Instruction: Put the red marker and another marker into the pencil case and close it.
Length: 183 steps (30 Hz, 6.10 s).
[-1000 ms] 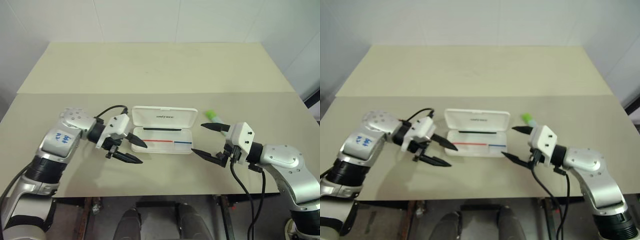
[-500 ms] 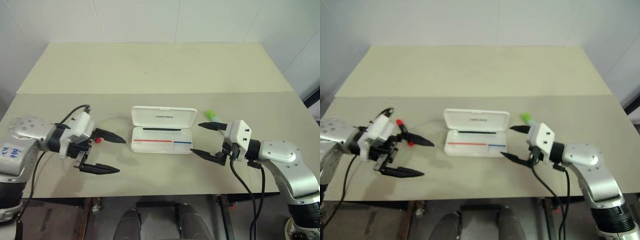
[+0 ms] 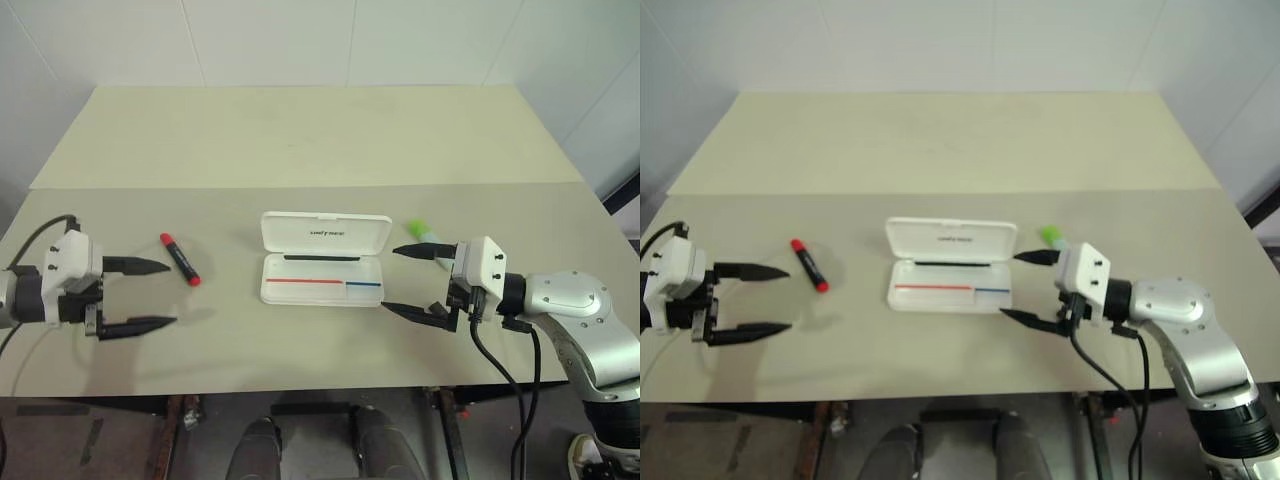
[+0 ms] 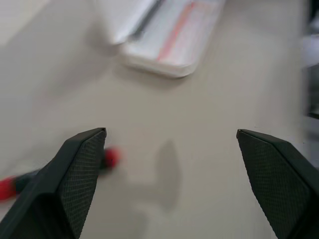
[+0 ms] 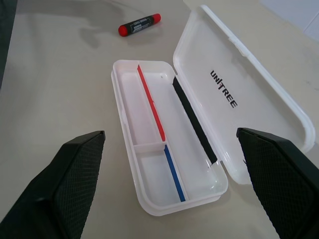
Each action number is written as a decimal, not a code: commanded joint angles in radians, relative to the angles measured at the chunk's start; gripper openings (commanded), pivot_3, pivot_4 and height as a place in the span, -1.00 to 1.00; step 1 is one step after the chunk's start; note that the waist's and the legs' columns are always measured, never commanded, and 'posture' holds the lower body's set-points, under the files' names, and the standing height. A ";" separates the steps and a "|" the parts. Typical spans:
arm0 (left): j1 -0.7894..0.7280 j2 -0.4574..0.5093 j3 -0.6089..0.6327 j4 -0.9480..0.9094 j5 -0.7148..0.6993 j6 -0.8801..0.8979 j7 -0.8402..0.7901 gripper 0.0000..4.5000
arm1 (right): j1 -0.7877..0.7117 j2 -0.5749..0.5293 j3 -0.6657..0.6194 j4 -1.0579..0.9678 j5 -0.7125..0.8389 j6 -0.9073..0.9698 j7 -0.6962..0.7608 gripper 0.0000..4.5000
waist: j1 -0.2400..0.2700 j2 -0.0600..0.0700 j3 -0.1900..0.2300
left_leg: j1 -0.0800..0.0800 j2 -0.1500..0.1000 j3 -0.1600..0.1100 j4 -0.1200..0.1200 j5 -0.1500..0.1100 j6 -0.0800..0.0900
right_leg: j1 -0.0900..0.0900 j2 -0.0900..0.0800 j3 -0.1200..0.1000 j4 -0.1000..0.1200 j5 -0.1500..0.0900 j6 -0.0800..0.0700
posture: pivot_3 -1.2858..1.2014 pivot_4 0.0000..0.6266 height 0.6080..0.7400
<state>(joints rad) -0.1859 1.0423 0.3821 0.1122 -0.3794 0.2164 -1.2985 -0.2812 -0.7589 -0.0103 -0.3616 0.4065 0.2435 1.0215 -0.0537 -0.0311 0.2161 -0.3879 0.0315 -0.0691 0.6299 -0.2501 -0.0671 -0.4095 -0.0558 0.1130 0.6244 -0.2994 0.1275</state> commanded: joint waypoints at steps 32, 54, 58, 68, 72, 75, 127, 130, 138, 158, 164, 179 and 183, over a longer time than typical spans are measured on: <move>0.039 -0.799 0.024 -0.978 0.065 1.086 1.318 0.99 | 0.029 -0.042 -0.035 -0.086 0.059 0.041 0.036 1.00 | 0.003 -0.002 -0.001 | 0.000 -0.001 -0.001 0.003 -0.002 -0.001 | 0.003 -0.001 0.000 -0.001 0.011 0.020 | 0.03 -0.52 1.00; -0.057 -0.943 0.040 -0.798 0.231 1.060 1.453 0.99 | 0.034 -0.053 -0.054 -0.114 0.071 0.072 0.023 1.00 | 0.006 -0.003 -0.001 | 0.000 -0.002 -0.001 0.003 -0.001 -0.002 | 0.007 0.000 0.000 -0.009 0.010 0.017 | 0.03 -0.52 1.00; -0.096 -0.943 0.046 -0.714 0.248 1.002 1.458 0.99 | 0.046 -0.053 -0.065 -0.129 0.071 0.082 0.013 1.00 | 0.014 -0.003 -0.001 | 0.000 -0.002 -0.001 0.003 -0.001 -0.002 | 0.007 0.000 0.000 -0.010 0.010 0.017 | 0.03 -0.52 1.00; -0.199 -0.956 0.077 -0.556 0.253 0.912 1.484 0.99 | 0.054 -0.044 -0.064 -0.151 0.071 0.096 -0.012 1.00 | 0.026 -0.003 -0.001 | 0.000 -0.002 -0.001 0.002 -0.001 -0.002 | 0.008 -0.001 0.000 -0.014 0.012 0.019 | 0.03 -0.52 1.00; -0.223 -0.960 0.090 -0.520 0.249 0.914 1.494 0.82 | 0.050 -0.041 -0.062 -0.151 0.071 0.096 -0.018 1.00 | 0.026 -0.003 -0.001 | -0.001 -0.002 -0.001 0.002 -0.001 -0.002 | 0.008 -0.001 0.000 -0.015 0.012 0.020 | 0.03 -0.52 1.00; -0.225 -0.953 0.082 -0.516 0.248 0.923 1.490 0.41 | 0.047 -0.039 -0.062 -0.150 0.070 0.096 -0.021 1.00 | 0.026 -0.003 -0.001 | 0.000 -0.002 -0.001 0.001 -0.001 -0.002 | 0.008 -0.001 -0.001 -0.015 0.013 0.022 | 0.03 -0.52 1.00; 0.005 -0.353 -0.241 -0.135 0.145 -0.427 0.274 -0.73 | 0.136 -0.124 -0.245 -0.147 0.144 0.102 0.017 1.00 | 0.026 -0.002 -0.001 | 0.000 -0.001 0.003 -0.006 -0.004 -0.001 | 0.012 -0.005 -0.002 -0.029 0.012 0.012 | 0.03 -0.52 1.00; -0.098 -0.370 -0.290 -0.054 0.152 -0.450 0.258 -0.73 | 0.169 -0.128 -0.302 -0.206 0.208 0.159 -0.007 1.00 | 0.020 -0.002 -0.001 | 0.001 -0.001 0.003 -0.006 -0.004 -0.001 | 0.012 -0.004 -0.001 -0.027 0.014 0.016 | 0.03 -0.52 1.00; -0.290 -0.435 -0.404 0.096 0.145 -0.454 0.185 -0.73 | 0.202 -0.118 -0.365 -0.350 0.338 0.251 -0.097 1.00 | 0.027 -0.002 -0.001 | 0.000 -0.001 0.003 -0.002 -0.003 0.000 | 0.012 -0.003 -0.001 -0.024 0.015 0.018 | 0.03 -0.52 1.00; -0.460 -0.528 -0.520 0.213 0.192 -0.421 0.150 -0.73 | 0.130 -0.059 -0.193 -0.338 0.342 0.190 -0.109 1.00 | 0.026 -0.002 -0.001 | 0.000 -0.001 0.002 -0.001 -0.003 0.000 | 0.012 -0.002 -0.001 -0.022 0.015 0.019 | 0.03 -0.52 1.00; -0.474 -0.538 -0.525 0.216 0.213 -0.408 0.160 -0.73 | 0.107 -0.042 -0.143 -0.290 0.303 0.144 -0.066 1.00 | 0.026 -0.002 -0.001 | 0.000 -0.001 0.001 -0.001 -0.003 0.000 | 0.012 -0.002 -0.001 -0.022 0.016 0.019 | 0.03 -0.52 1.00; -0.491 -0.545 -0.596 0.197 0.320 -0.351 0.192 -0.73 | 0.079 -0.023 -0.106 -0.285 0.287 0.137 -0.078 1.00 | 0.027 -0.002 -0.001 | 0.000 -0.001 0.001 -0.001 -0.003 0.000 | 0.012 -0.002 -0.001 -0.022 0.017 0.022 | 0.03 -0.52 1.00; -0.503 -0.551 -0.599 0.214 0.339 -0.366 0.206 -0.73 | 0.083 -0.016 -0.108 -0.291 0.283 0.139 -0.085 1.00 | 0.027 -0.002 -0.001 | 0.000 -0.001 0.001 -0.001 -0.003 0.000 | 0.012 -0.002 -0.001 -0.022 0.017 0.022 | 0.03 -0.52 1.00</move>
<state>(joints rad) -0.6630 0.4906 -0.2157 0.3306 -0.0469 -0.1364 -1.1035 -0.1904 -0.7801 -0.1132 -0.6262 0.6874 0.3943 0.9446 -0.0271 -0.0326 0.2152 -0.3882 0.0303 -0.0681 0.6291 -0.2533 -0.0669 -0.3979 -0.0581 0.1116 0.6027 -0.2827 0.1492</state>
